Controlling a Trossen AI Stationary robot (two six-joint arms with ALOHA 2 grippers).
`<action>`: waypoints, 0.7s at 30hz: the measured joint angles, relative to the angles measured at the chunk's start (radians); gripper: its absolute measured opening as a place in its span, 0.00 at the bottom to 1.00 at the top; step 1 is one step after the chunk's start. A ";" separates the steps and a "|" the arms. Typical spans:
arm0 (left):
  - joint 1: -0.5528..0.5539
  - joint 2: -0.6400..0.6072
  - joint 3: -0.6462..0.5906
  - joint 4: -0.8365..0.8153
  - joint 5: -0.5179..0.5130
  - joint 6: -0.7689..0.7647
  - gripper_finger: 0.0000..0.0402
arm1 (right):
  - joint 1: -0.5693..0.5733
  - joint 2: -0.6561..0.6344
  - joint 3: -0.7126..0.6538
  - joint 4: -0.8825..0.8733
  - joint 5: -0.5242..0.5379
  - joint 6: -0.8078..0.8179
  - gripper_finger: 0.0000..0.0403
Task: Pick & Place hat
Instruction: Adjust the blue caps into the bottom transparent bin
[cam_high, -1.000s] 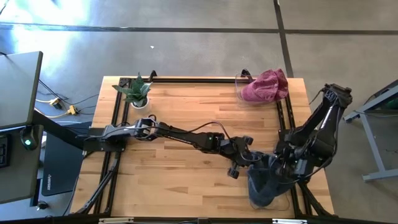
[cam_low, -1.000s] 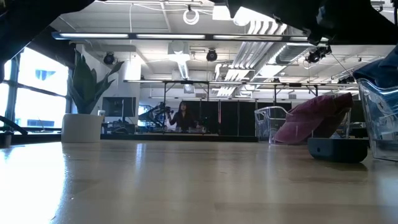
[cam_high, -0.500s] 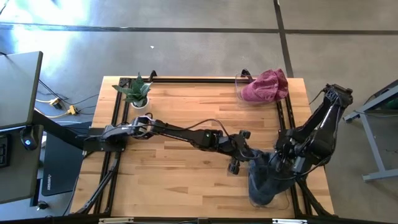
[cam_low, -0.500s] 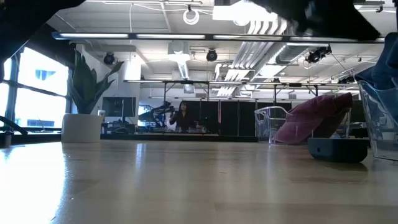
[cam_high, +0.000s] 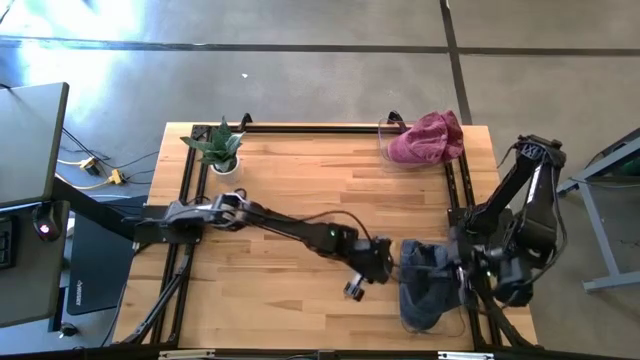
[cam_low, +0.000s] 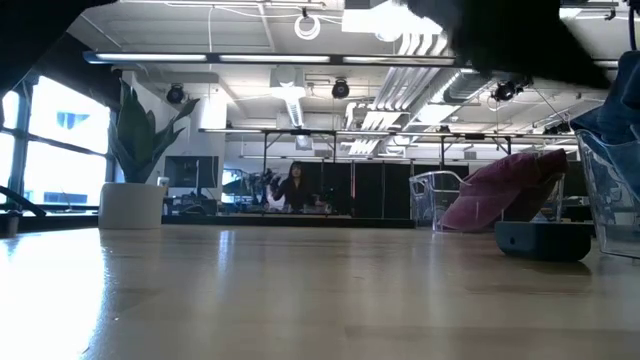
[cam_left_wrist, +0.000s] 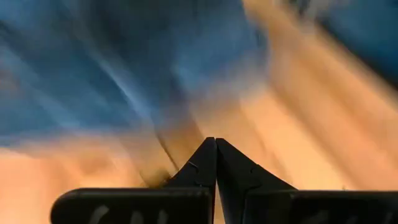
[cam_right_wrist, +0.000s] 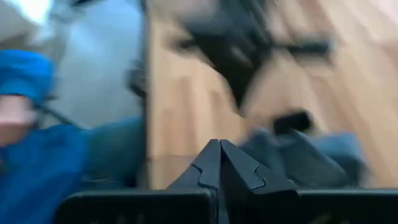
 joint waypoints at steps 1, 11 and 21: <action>-0.004 0.014 -0.010 -0.002 0.014 0.001 0.00 | 0.004 0.001 -0.004 0.058 -0.001 -0.045 0.00; 0.026 0.143 0.003 0.434 0.285 -0.013 0.00 | 0.005 0.009 -0.009 0.176 -0.010 -0.175 0.00; 0.030 0.145 -0.005 0.412 0.325 -0.041 0.00 | 0.014 0.008 -0.010 0.079 0.003 -0.176 0.01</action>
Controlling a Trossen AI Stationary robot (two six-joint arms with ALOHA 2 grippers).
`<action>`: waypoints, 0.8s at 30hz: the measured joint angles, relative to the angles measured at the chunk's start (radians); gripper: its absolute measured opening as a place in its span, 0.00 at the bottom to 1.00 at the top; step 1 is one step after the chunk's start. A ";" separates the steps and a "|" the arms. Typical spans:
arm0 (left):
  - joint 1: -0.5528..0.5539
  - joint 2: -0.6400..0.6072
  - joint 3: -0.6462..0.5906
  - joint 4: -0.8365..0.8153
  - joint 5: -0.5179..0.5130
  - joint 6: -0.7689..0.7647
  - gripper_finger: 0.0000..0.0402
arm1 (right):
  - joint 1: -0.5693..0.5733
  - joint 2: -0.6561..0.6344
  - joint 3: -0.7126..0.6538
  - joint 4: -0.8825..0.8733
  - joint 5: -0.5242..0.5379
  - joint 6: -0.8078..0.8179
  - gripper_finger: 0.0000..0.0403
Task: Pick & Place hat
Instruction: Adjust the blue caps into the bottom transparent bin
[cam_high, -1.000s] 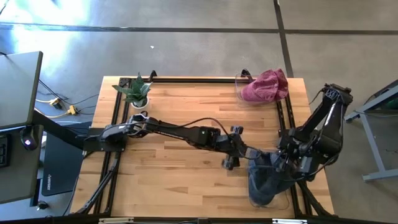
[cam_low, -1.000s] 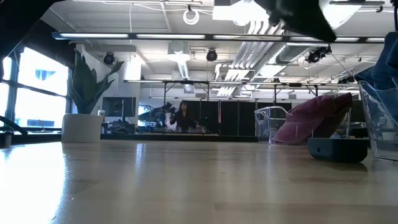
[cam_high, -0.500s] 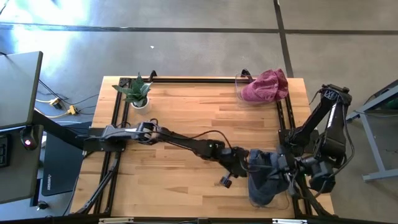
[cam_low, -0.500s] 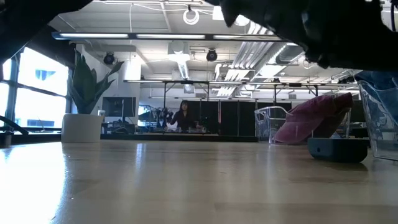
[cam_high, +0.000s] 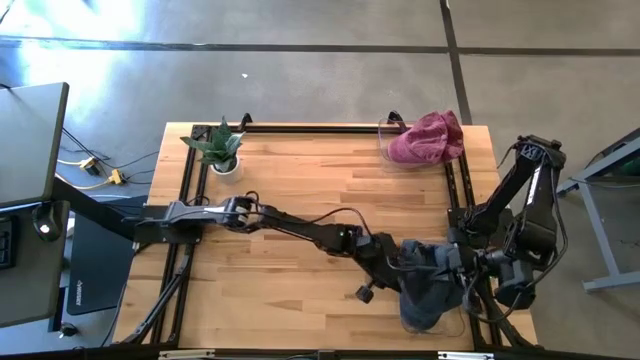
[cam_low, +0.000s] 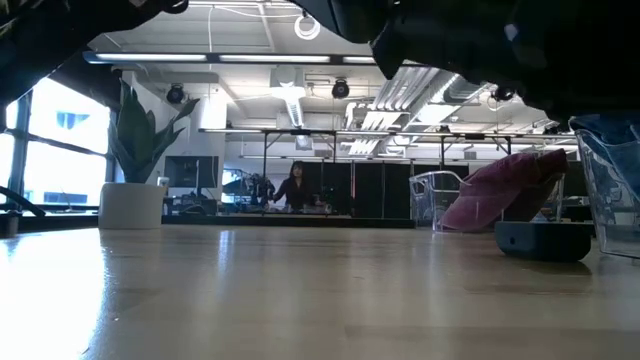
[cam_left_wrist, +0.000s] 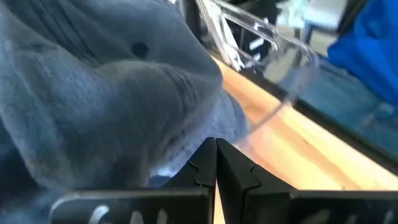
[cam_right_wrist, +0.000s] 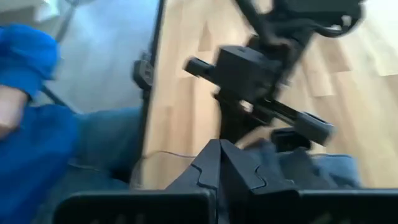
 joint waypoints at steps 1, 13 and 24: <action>0.003 -0.008 0.000 -0.038 0.003 0.018 0.00 | 0.004 0.000 0.000 -0.022 0.012 0.003 0.01; -0.064 -0.061 0.001 -0.268 -0.028 0.118 0.00 | 0.028 0.000 0.000 -0.099 0.066 0.087 0.01; -0.099 0.021 0.007 0.110 -0.148 -0.096 0.00 | 0.027 0.000 0.000 -0.097 0.006 0.075 0.01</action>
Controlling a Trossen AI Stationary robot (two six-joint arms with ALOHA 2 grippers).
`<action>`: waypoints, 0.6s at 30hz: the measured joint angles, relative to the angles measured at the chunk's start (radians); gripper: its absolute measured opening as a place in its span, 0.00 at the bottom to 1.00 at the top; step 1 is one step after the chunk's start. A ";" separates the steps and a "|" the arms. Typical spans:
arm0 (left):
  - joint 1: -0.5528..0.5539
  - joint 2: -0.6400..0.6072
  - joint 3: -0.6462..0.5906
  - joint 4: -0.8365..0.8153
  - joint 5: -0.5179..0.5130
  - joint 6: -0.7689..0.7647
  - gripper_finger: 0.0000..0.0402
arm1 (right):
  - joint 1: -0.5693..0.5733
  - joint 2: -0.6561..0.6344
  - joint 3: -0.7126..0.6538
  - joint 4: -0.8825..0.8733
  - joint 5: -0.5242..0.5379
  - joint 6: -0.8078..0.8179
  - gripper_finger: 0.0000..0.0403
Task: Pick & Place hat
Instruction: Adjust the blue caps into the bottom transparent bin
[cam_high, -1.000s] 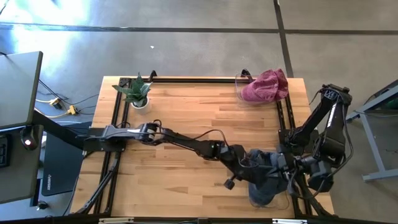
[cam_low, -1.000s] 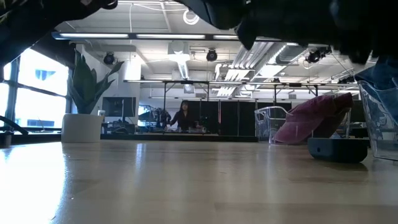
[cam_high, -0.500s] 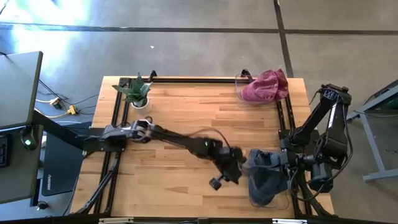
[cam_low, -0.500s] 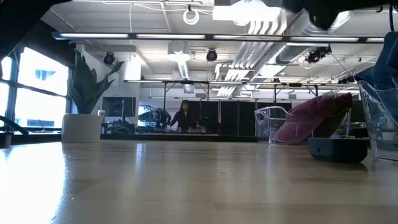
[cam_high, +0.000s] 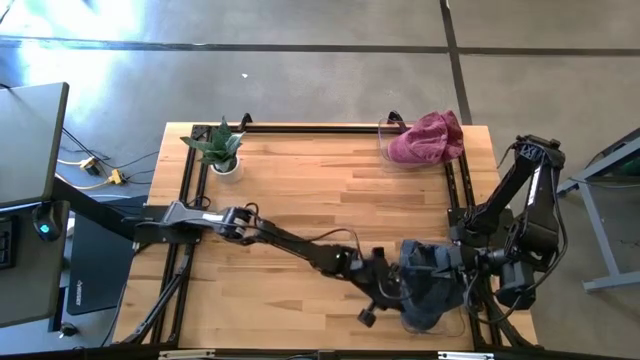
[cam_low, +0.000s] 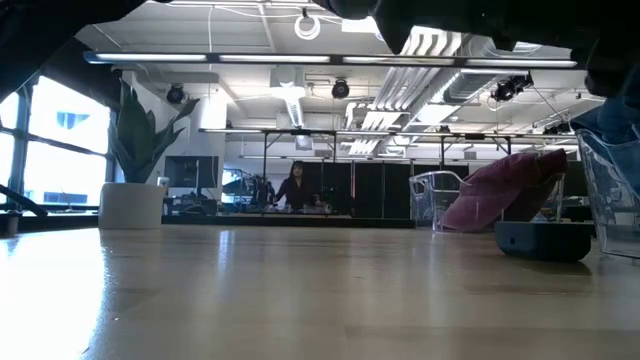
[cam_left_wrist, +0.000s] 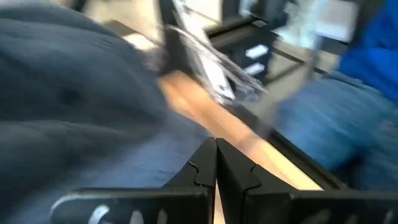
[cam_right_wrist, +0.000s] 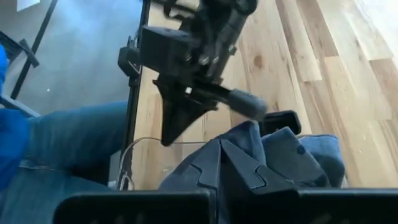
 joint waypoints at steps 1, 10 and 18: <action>0.002 0.000 0.000 0.017 -0.014 -0.005 0.00 | 0.000 0.000 0.000 0.002 -0.004 -0.008 0.01; -0.006 -0.052 0.002 -0.124 -0.211 -0.140 0.00 | -0.004 0.068 0.000 0.058 -0.035 -0.116 0.01; -0.130 -0.293 0.009 -0.521 -0.774 -0.193 0.00 | -0.043 0.308 0.000 0.392 -0.344 -0.350 0.00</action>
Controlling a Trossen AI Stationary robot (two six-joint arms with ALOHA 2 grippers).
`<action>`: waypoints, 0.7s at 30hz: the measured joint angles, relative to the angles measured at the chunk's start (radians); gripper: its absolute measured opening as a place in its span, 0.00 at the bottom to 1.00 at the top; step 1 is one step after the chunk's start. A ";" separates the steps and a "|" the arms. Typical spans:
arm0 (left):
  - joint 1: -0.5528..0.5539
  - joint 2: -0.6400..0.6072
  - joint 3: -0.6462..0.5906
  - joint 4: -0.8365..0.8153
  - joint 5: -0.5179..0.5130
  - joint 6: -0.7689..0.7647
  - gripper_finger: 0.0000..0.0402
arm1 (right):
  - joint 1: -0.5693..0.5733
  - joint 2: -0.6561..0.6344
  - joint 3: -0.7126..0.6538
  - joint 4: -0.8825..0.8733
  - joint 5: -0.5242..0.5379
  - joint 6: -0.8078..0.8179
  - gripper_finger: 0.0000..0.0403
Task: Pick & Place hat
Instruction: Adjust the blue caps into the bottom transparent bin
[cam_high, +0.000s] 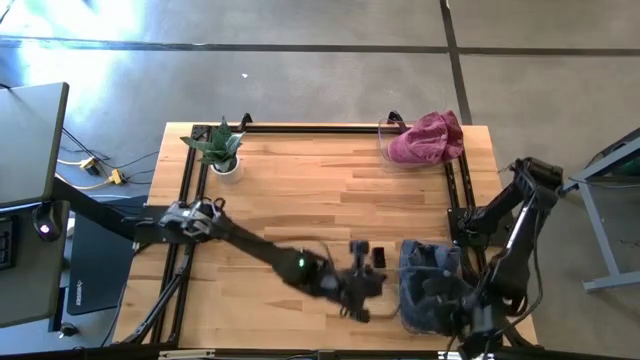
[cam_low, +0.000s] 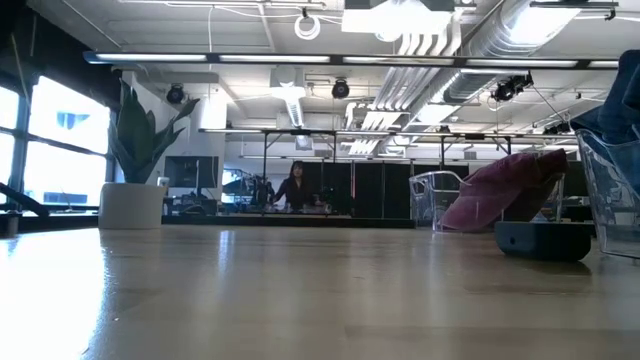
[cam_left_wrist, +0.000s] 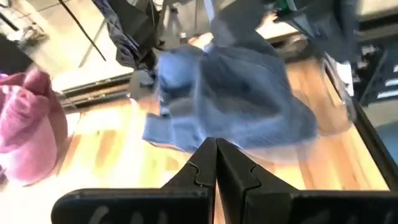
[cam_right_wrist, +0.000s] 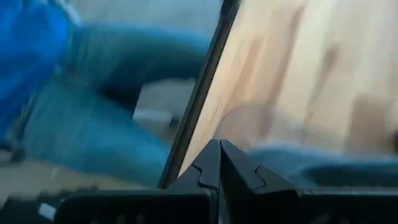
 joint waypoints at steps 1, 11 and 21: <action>-0.015 0.003 0.000 -0.010 -0.036 -0.011 0.00 | 0.000 0.020 0.000 -0.008 -0.032 0.017 0.00; -0.111 0.028 -0.019 -0.093 -0.204 -0.072 0.00 | 0.041 0.096 0.000 -0.283 -0.237 0.363 0.00; -0.109 0.028 -0.018 -0.129 -0.202 -0.175 0.00 | 0.155 0.092 0.002 -0.288 -0.408 0.508 0.01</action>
